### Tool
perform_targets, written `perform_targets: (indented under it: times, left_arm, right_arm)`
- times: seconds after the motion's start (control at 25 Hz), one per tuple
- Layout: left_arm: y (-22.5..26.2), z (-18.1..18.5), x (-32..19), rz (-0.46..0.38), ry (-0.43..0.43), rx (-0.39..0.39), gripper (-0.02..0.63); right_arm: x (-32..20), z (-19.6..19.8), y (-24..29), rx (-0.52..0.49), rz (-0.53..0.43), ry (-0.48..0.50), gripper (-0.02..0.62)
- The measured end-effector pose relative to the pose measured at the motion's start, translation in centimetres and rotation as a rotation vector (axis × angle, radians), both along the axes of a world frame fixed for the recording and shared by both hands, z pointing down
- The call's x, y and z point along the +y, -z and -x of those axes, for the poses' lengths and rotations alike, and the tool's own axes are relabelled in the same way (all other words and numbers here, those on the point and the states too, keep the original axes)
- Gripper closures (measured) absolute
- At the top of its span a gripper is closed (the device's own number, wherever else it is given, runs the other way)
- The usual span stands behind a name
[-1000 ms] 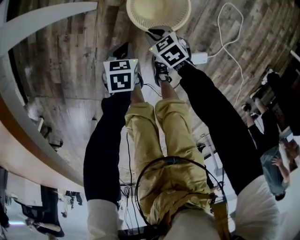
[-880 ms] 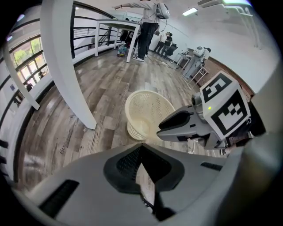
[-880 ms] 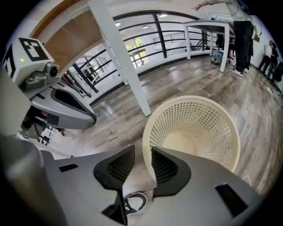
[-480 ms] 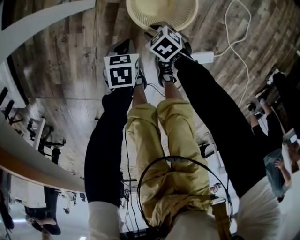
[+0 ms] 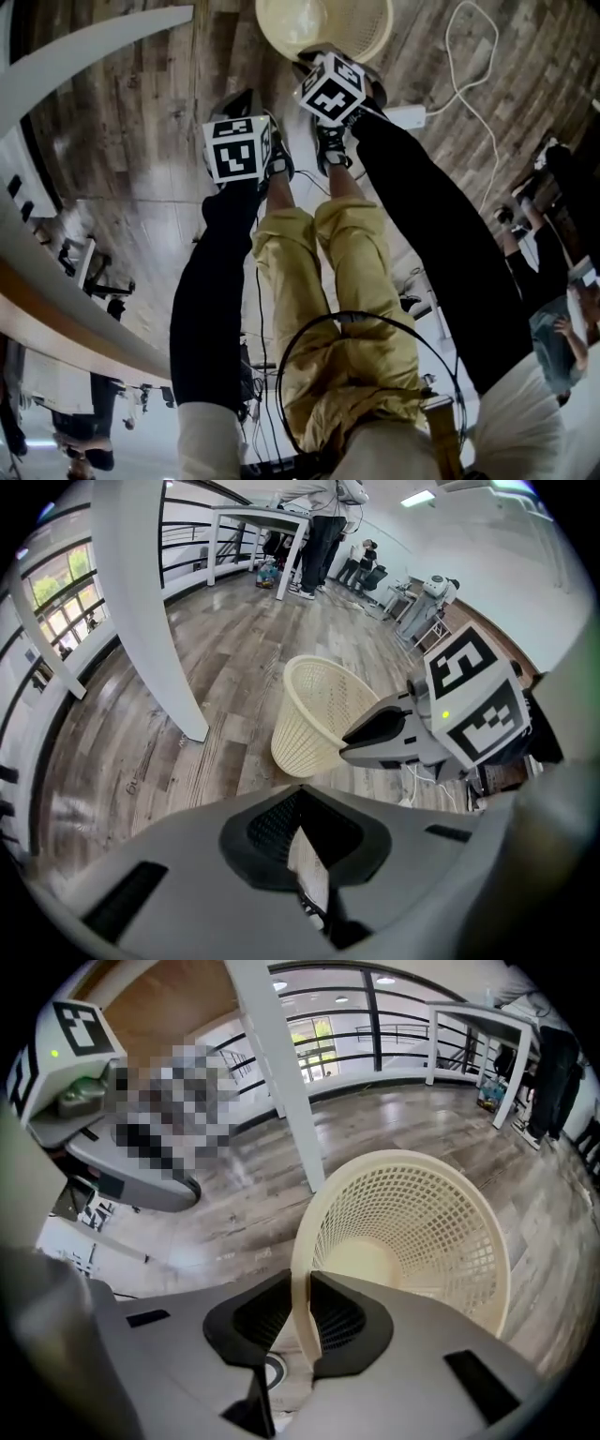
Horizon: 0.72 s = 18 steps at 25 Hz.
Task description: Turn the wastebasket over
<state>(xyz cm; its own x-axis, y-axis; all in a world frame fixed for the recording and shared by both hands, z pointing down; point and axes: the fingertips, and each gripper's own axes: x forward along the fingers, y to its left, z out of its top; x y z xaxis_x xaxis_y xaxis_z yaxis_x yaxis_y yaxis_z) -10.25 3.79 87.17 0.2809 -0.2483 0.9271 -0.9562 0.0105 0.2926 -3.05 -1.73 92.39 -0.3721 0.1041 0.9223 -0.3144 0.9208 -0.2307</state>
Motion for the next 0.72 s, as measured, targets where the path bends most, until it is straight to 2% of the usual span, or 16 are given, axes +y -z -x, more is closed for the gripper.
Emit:
perform_targets:
  times: [0.2,0.48,0.6,0.72]
  left_arm:
    - [0.9,-0.1,-1.1,-0.009,-0.005,-0.018,0.604]
    - [1.1,-1.2,-1.6,-0.016,0.004,-0.015,0.604]
    - [0.6,-1.5,-1.2,-0.010,0.003,-0.013,0.604]
    - [0.1,-1.5,-0.4,0.008,0.001,-0.017,0.604]
  right_arm:
    - [-0.5,-0.6,2.6,-0.045,0.059,-0.049,0.529]
    - [-2.2,-2.6,3.8,-0.158,0.193,-0.195,0.531]
    - [-5.0,-3.6,3.5,-0.179,0.159,-0.307,0.531]
    - [-8.1,-5.8,2.8,-0.124,0.083,-0.409,0.531]
